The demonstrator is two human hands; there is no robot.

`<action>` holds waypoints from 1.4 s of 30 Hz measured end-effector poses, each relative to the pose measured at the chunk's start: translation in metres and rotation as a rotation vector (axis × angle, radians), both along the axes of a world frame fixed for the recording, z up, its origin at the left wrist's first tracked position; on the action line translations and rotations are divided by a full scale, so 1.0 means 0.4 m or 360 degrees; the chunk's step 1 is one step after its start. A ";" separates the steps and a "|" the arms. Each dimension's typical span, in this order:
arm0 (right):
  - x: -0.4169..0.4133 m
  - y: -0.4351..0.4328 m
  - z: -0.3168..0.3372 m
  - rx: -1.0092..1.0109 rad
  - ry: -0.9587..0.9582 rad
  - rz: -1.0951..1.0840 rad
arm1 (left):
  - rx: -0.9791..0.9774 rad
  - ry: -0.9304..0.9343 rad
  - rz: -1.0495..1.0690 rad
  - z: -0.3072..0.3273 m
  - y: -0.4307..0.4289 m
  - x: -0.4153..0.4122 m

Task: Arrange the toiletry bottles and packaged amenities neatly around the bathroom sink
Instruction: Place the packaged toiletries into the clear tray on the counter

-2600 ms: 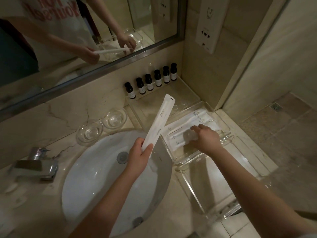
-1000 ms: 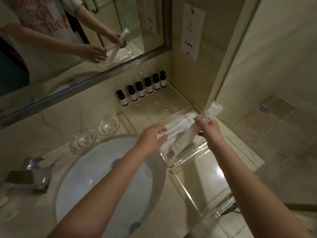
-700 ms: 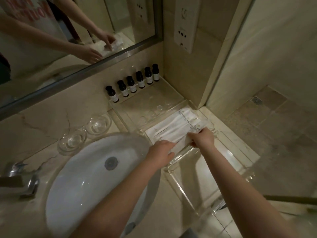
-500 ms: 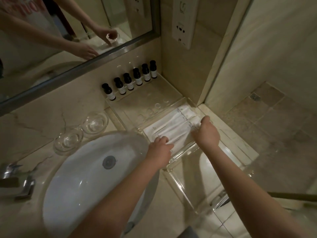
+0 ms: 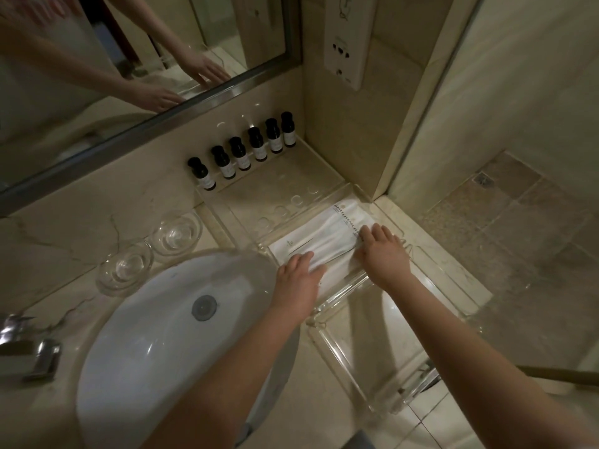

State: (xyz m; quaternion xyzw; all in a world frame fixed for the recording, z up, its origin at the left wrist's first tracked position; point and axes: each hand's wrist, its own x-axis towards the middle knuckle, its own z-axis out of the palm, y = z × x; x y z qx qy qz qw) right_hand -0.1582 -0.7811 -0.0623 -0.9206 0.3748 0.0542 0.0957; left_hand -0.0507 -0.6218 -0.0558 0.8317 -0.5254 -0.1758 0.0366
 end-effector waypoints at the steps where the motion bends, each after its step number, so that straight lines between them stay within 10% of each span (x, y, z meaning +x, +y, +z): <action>1: 0.002 -0.004 0.000 0.0027 -0.0011 0.0018 | -0.0026 0.0004 0.0018 0.000 0.001 -0.001; 26: 0.051 0.098 0.146 0.0187 -0.0238 0.0009 | 0.0050 -0.0058 0.0149 0.121 0.043 0.063; 42: 0.159 0.549 0.251 0.0371 -0.0415 0.0603 | -0.0209 -0.0101 0.0885 0.265 0.591 0.106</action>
